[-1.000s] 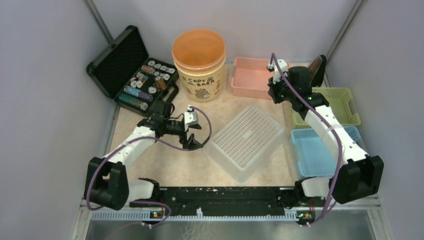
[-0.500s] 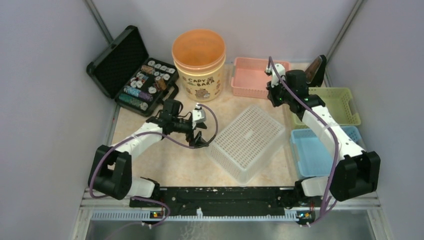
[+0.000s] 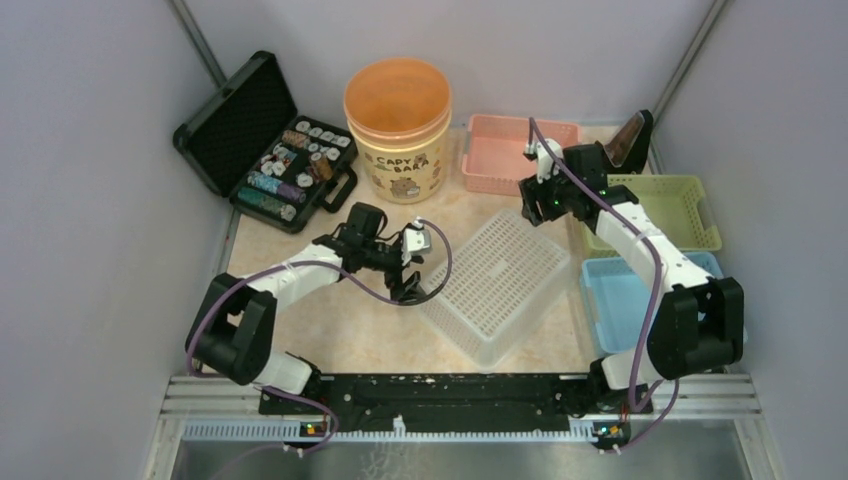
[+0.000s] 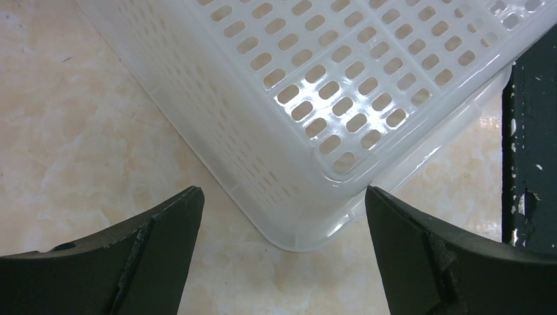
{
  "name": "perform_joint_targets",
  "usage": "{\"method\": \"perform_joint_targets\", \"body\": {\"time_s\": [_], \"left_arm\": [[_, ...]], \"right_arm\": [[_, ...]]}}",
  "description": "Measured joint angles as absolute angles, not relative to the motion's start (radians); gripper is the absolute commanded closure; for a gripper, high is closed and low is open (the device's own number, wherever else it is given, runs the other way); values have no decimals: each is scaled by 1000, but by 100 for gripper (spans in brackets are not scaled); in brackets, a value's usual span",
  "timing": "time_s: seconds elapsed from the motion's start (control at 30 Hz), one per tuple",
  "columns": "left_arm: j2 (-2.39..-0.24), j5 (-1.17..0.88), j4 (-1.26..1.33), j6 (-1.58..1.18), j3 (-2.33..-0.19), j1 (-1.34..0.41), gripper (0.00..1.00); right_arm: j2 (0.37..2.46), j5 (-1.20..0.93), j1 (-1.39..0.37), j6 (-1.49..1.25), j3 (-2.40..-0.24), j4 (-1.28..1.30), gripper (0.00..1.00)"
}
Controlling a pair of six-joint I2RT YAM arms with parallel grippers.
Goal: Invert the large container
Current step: Turn the container upside down at the center of the board, then move the container to the corner of the board.
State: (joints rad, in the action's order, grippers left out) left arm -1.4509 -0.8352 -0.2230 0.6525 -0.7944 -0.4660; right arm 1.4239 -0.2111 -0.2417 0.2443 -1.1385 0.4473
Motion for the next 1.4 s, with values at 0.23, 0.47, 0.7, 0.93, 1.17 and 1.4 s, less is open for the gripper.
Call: {"method": "perform_joint_targets", "body": {"time_s": [0.23,0.47,0.7,0.93,1.17,1.4], "left_arm": [[-1466,-796,-202,635,-795,-466,1],[-1466,-752,-177,609,-795,-467,1],[-1485,-710,-169,579,-799,-467,1],[-1529,-672,-173,540,-830,-467,1],[-1547,-637,-172,510,-840,-467,1],[-1547,-539,-167,468,-840,-467,1]], "right_arm": [[1476,-242,-238,252,-1139,473,35],[1493,-259,-237,260,-1139,484,25],[1521,-289,-237,262,-1139,496,21],[1547,-304,-230,267,-1139,511,23],[1550,-313,-224,268,-1140,510,26],[1567,-333,-220,265,-1147,498,30]]}}
